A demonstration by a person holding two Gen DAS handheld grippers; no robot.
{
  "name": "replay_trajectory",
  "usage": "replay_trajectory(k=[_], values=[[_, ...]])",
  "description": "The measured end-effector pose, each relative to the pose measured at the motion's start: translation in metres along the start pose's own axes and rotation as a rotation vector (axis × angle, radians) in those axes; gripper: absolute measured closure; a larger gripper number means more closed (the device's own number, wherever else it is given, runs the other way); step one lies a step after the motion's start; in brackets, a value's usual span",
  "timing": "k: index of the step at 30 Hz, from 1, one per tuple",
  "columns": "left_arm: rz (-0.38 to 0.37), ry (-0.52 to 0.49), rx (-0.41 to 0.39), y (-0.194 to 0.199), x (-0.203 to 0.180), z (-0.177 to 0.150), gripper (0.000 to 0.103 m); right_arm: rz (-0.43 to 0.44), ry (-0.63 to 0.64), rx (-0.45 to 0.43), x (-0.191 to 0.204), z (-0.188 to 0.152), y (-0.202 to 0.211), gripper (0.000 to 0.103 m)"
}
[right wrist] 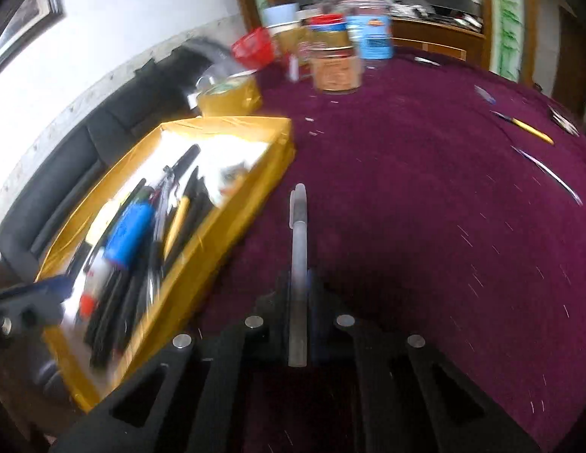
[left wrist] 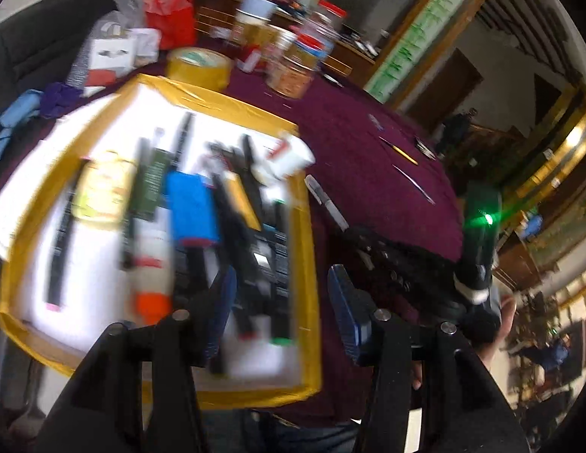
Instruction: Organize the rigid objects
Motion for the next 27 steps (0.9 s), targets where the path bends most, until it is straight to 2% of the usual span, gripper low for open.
replay_trajectory(k=[4, 7, 11, 14, 20, 21, 22, 23, 25, 27], values=[[-0.082, -0.037, 0.081, -0.020, -0.033, -0.007, 0.054, 0.000, -0.070, 0.007, -0.029, -0.044, 0.024, 0.096], [-0.140, -0.064, 0.157, -0.040, -0.059, -0.014, 0.054, 0.045, -0.145, 0.000, -0.045, -0.073, 0.040, 0.096], [-0.150, -0.097, 0.220, -0.067, -0.085, -0.015, 0.054, 0.077, -0.185, 0.009, -0.048, -0.087, 0.036, 0.095], [-0.155, -0.084, 0.265, -0.087, -0.092, -0.012, 0.054, 0.074, -0.183, -0.015, -0.048, -0.089, 0.035, 0.095], [-0.170, 0.001, 0.352, -0.116, -0.088, -0.010, 0.055, 0.212, -0.274, -0.073, -0.048, -0.103, 0.050, 0.095], [-0.173, 0.014, 0.359, -0.119, -0.087, -0.011, 0.059, 0.243, -0.273, -0.087, -0.044, -0.107, 0.055, 0.095], [-0.171, 0.025, 0.366, -0.122, -0.085, -0.012, 0.068, 0.259, -0.266, -0.093, -0.041, -0.111, 0.058, 0.095], [-0.169, 0.042, 0.375, -0.125, -0.082, -0.013, 0.071, 0.263, -0.253, -0.091, -0.037, -0.113, 0.060, 0.095], [-0.173, 0.068, 0.383, -0.128, -0.078, -0.016, 0.087, 0.239, -0.225, -0.077, -0.028, -0.116, 0.059, 0.095], [-0.164, 0.064, 0.379, -0.126, -0.077, -0.019, 0.093, 0.218, -0.206, -0.065, -0.022, -0.117, 0.054, 0.095]])
Point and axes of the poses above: each gripper's, at about its wrist camera, not at the fingertips, and y roughly against the way its jaws point, x to its left, z to its top, the point moved 2 cm from there along -y, roughly the way its jaws point, and after that the axes turned 5 degrees about x, right-handed, at the moved point
